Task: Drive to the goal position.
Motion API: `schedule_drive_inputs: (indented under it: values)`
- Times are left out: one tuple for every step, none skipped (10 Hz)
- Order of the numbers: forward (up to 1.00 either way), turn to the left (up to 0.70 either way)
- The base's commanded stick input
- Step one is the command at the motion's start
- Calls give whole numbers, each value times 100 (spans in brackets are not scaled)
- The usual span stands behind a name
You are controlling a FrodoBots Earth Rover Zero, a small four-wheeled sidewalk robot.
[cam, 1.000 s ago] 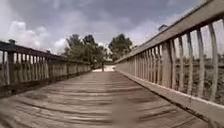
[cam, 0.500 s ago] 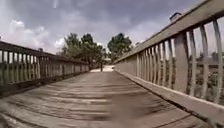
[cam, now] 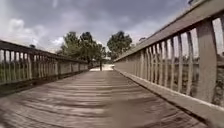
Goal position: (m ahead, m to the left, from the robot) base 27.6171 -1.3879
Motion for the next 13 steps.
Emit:
schedule_drive_inputs:
  values:
    - [70, 0]
    - [70, 0]
    - [70, 0]
    - [70, 0]
    - [70, 0]
    - [70, 0]
    - [70, 0]
    - [70, 0]
    - [70, 0]
    - [70, 0]
    - [70, 23]
    - [70, 30]
    - [70, 23]
